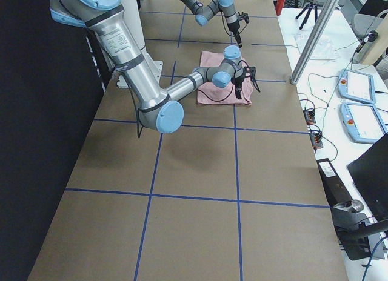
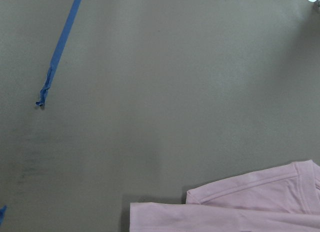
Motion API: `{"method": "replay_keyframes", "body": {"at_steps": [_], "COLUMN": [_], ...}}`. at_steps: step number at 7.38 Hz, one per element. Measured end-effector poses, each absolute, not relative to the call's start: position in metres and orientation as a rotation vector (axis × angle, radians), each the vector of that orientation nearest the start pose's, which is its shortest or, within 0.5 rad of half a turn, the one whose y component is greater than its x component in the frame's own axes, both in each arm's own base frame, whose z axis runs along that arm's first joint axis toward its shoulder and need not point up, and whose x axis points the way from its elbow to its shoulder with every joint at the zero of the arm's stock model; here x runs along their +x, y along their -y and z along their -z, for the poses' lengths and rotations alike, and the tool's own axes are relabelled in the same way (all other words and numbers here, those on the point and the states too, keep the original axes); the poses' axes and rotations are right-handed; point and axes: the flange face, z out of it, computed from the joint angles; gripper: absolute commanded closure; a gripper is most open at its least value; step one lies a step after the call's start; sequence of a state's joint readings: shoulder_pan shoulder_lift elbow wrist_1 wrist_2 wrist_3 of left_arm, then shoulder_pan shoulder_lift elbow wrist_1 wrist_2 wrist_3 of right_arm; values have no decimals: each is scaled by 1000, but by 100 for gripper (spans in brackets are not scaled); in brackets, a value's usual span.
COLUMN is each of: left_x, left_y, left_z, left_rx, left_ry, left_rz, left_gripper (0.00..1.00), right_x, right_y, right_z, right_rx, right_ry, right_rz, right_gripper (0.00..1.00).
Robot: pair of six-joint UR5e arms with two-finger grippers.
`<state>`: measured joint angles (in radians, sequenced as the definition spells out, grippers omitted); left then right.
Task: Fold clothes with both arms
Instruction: 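Move the right gripper to the folded shirt's nearest corner and grasp it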
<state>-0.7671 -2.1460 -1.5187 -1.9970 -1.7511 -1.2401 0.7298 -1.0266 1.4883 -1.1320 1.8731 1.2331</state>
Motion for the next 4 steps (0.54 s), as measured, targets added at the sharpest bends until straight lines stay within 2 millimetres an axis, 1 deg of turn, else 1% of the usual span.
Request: {"method": "replay_keyframes", "body": {"at_steps": [1, 2, 3, 4], "left_x": [426, 423, 421, 420], "left_y": [568, 562, 559, 558], "left_z": [-290, -282, -277, -275], "left_rx": [337, 321, 314, 312], "left_ry": [-929, -954, -968, -974], "left_rz": [328, 339, 346, 349], "left_gripper": [0, 0, 0, 0], "right_x": [-454, -449, -448, -455], "right_y": [510, 472, 444, 422], "right_z": [-345, -351, -350, -348], "right_rx": [172, 136, 105, 83], "right_ry": [931, 950, 955, 937], "right_rz": [-234, -238, -242, -238], "right_gripper": [0, 0, 0, 0]}}
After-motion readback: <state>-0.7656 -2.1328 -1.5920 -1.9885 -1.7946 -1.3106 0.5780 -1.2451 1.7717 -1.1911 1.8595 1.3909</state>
